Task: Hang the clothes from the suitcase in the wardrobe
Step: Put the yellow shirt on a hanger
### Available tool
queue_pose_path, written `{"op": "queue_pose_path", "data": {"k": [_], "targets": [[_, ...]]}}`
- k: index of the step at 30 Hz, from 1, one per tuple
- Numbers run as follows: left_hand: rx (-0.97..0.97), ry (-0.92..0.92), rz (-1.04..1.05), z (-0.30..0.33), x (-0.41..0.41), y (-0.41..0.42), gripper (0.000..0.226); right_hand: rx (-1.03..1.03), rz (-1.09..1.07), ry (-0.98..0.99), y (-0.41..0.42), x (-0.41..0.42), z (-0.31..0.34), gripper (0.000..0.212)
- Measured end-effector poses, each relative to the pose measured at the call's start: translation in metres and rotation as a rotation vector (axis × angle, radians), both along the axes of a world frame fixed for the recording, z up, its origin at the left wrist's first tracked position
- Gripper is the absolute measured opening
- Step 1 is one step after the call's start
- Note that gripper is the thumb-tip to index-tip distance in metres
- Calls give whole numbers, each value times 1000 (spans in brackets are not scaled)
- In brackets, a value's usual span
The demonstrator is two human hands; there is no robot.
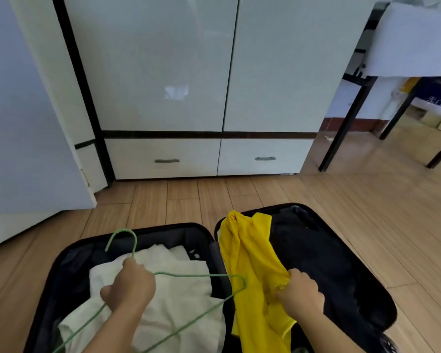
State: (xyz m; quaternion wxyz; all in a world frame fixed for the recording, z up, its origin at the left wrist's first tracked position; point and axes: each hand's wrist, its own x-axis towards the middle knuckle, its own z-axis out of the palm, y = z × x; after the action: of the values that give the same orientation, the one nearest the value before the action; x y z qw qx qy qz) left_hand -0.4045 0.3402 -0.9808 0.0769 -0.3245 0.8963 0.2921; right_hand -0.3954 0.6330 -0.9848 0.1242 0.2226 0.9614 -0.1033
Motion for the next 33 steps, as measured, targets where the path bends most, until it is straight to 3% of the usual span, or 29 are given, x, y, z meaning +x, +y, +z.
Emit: {"op": "queue_pose_path", "data": {"k": [2, 3, 5, 7, 10, 12, 15, 18, 20, 22, 24, 26, 28, 30, 33], "targets": [[-6, -25, 0, 1, -2, 0, 32, 88, 83, 7, 0, 4, 0, 10], [-35, -37, -12, 0, -5, -1, 29, 108, 121, 25, 2, 3, 1, 11], [-111, -33, -5, 1, -11, -5, 29, -41, 80, 86, 9, -7, 4, 21], [-121, -1, -6, -1, -15, -7, 35, -331, -110, 198, 21, -23, 23, 25], [-96, -76, -62, -5, -21, -4, 54, -732, -448, 523, 39, -41, 74, 16], [-97, -130, -116, -8, -22, 2, 65, -855, -549, 775, 47, -42, 114, 14], [-77, -153, -278, -7, -25, 18, 79, -912, -514, 1187, 51, -36, 170, 21], [111, 46, -443, 28, -28, 55, 103, -1051, -326, 1465, 42, -23, 215, 21], [324, 242, -636, 71, -26, 91, 118, -1132, -153, 1425, 32, -18, 234, 19], [578, 376, -818, 113, -18, 128, 122, -1095, -18, 1167, 19, -17, 241, 19], [812, 486, -865, 132, -11, 157, 96, -1042, 25, 836, 11, -20, 229, 11], [935, 550, -723, 133, -10, 170, 49, -1121, -93, 586, 5, -22, 214, 14], [974, 567, -529, 121, -13, 169, 23, -1287, -154, 440, 6, -20, 201, 24], [1061, 514, -366, 111, -15, 161, 18, -1421, -36, 357, 9, -14, 195, 27], [1244, 335, -298, 109, -12, 152, 32, -1173, 176, 279, 4, -6, 177, 36]]}}
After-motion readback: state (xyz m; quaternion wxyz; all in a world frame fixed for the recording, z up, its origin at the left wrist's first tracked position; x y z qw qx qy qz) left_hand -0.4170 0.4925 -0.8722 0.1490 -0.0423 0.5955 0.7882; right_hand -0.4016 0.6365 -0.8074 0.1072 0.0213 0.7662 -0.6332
